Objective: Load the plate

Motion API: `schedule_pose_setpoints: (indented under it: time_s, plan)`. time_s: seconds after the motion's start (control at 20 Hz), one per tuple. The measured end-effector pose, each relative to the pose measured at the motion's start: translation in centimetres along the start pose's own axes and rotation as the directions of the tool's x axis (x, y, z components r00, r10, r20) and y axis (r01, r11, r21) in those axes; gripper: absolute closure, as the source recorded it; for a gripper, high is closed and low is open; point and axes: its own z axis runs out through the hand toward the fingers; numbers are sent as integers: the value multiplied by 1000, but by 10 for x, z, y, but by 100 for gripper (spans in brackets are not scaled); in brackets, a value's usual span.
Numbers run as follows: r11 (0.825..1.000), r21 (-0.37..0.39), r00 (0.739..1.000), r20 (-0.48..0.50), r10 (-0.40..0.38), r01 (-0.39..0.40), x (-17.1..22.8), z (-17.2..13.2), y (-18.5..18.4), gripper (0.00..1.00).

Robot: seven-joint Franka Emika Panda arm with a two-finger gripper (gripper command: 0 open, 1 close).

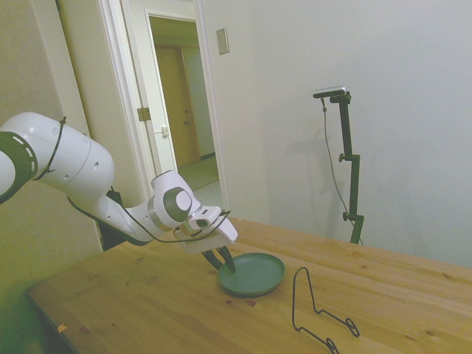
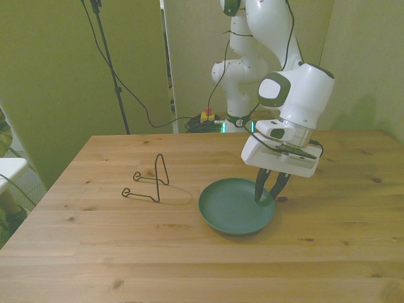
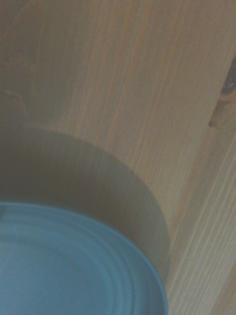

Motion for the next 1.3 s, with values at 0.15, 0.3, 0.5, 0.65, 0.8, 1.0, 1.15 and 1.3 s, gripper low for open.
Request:
schedule_pose_setpoints:
  time_s: [0.15, 0.3, 0.5, 0.65, 0.8, 1.0, 1.15, 1.3]
  plan:
    - [1000, -1, 1000, -2, 1, -1, 0, 0, 0, 100]
    - [1000, -1, 1000, -3, 3, -3, 0, 0, 1, 100]
    - [1000, -2, 1000, -7, 5, -5, 2, -1, 2, 100]
    - [1000, -2, 1000, -8, 6, -6, 3, -1, 3, 100]
    - [1000, 7, 1000, -19, 14, -14, 9, -7, 3, 100]
    - [999, 30, 998, -47, 31, -29, 22, -23, 3, 100]
    - [998, 55, 997, -68, 40, -36, 29, -40, -1, 100]
    - [995, 88, 994, -96, 50, -41, 38, -62, -6, 100]
